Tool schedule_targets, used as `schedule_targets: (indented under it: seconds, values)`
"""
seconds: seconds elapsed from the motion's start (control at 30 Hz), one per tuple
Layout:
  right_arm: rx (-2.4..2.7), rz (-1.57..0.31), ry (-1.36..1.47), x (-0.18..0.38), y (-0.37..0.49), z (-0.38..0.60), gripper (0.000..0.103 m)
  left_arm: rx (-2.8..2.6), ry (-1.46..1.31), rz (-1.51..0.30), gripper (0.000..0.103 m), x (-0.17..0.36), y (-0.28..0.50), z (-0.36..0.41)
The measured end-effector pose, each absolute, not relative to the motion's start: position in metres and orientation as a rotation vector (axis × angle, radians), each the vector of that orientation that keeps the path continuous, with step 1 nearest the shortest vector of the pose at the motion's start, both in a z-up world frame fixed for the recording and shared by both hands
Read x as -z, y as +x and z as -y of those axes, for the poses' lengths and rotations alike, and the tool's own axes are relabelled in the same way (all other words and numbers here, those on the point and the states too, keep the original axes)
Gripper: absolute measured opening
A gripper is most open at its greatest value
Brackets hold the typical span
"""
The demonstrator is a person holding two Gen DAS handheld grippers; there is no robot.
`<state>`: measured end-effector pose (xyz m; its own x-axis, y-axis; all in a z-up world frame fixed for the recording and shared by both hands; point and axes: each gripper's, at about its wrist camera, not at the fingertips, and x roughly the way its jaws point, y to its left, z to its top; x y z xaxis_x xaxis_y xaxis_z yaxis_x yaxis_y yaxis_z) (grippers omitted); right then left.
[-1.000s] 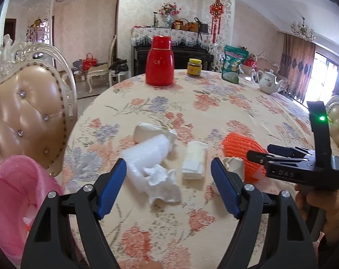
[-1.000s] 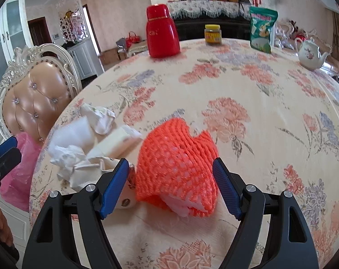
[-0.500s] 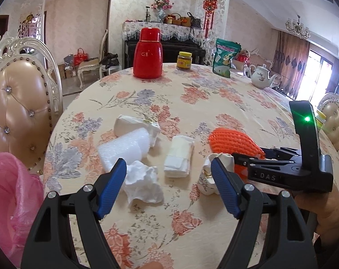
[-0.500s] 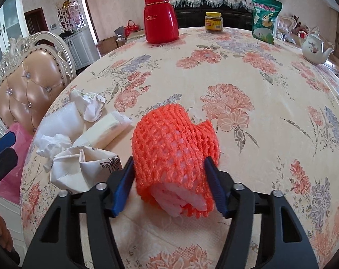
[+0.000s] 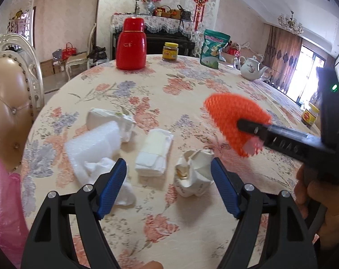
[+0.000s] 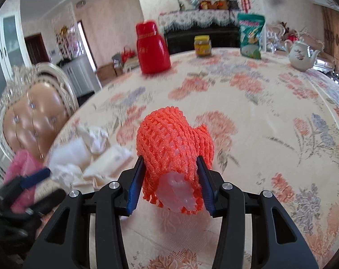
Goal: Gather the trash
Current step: 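Grasp the orange foam net with the right tool while the left tool grasps the white paper cup, then carry the paper cup and orange net over the pink wastebasket with both tools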
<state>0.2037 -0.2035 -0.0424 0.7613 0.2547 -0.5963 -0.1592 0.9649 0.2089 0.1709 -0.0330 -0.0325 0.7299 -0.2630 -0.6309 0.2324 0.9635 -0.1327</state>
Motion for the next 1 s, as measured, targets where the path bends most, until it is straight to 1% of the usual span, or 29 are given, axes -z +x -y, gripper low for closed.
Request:
schedule_targets:
  seconds: [0.17,0.43,0.47,0.5,0.53,0.57,0.6,0.77,1.0]
  values:
    - [-0.205,-0.624,0.169,0.030,0.199,0.212,0.045,0.313,-0.057,-0.736,0.075,0.043,0.180,0.049]
    - [-0.204,-0.615,0.182,0.027,0.198,0.215,0.045,0.324,-0.048,-0.782,0.075,0.054,0.193,0.073]
    - [-0.206,-0.615,0.182,0.027,0.198,0.214,0.045,0.320,-0.049,-0.790,0.074,0.056,0.194,0.074]
    - [-0.208,-0.616,0.182,0.027,0.198,0.214,0.045,0.319,-0.050,-0.795,0.065,0.057,0.195,0.076]
    - [-0.210,-0.617,0.181,0.028,0.198,0.213,0.045,0.319,-0.048,-0.798,0.061,0.058,0.195,0.077]
    - [-0.211,-0.618,0.180,0.028,0.198,0.213,0.045,0.317,-0.039,-0.799,0.053,0.058,0.195,0.079]
    - [-0.212,-0.617,0.180,0.028,0.198,0.213,0.045,0.316,-0.030,-0.801,0.050,0.058,0.195,0.080]
    - [-0.215,-0.611,0.184,0.026,0.196,0.213,0.045,0.320,-0.025,-0.795,0.050,0.056,0.193,0.078]
    - [-0.214,-0.601,0.181,0.023,0.193,0.212,0.045,0.307,-0.037,-0.736,0.050,0.034,0.180,0.064]
